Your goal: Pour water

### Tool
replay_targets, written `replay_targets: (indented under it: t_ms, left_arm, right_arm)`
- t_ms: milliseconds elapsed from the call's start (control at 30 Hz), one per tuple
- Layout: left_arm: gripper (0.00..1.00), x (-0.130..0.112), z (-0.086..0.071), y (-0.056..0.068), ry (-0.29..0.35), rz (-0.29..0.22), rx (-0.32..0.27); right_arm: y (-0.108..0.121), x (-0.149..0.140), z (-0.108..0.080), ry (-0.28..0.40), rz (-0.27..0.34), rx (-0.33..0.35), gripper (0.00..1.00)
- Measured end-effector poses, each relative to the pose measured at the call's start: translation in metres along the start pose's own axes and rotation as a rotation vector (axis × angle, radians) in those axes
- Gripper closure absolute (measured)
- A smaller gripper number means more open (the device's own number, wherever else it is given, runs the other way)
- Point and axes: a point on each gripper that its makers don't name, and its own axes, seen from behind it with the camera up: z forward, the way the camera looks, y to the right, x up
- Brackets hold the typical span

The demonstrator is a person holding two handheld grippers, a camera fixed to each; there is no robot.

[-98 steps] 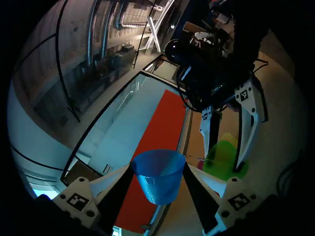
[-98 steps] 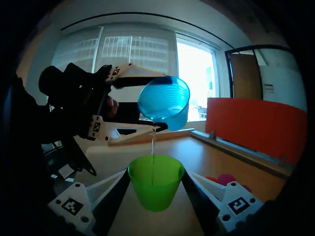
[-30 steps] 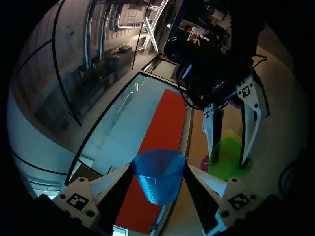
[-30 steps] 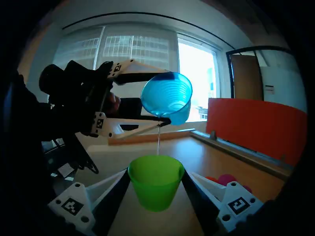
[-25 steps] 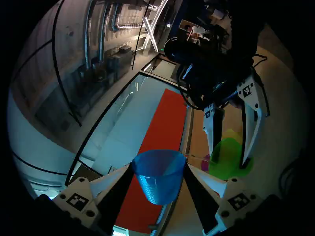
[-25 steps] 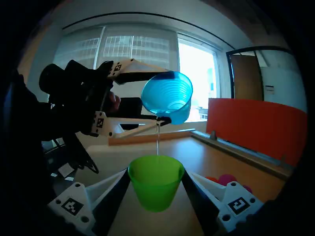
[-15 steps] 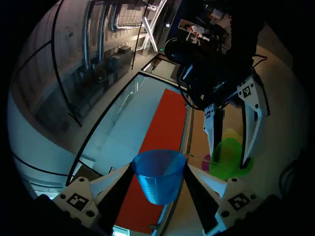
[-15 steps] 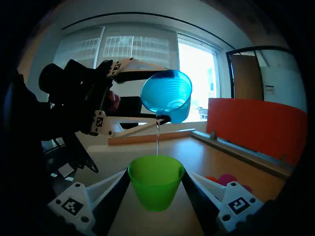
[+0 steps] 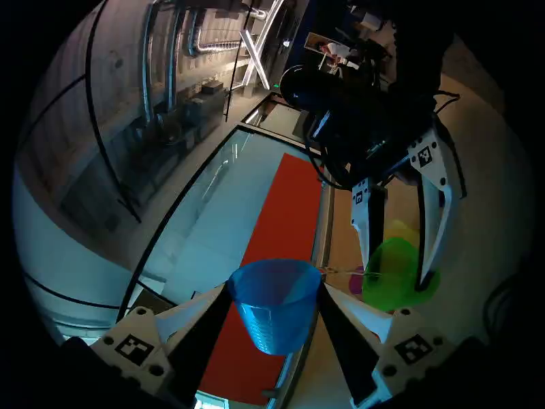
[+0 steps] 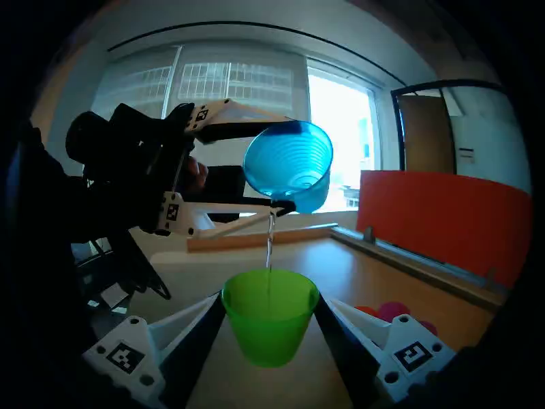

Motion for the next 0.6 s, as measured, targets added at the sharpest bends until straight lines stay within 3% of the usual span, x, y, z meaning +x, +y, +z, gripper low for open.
replay_targets:
  t_ms: [600]
  left_arm:
    - [0.14, 0.0022, 0.002, -0.0022, 0.005, 0.015, 0.004]
  right_arm:
    - [-0.0022, 0.0026, 0.0006, 0.004, -0.005, 0.004, 0.08]
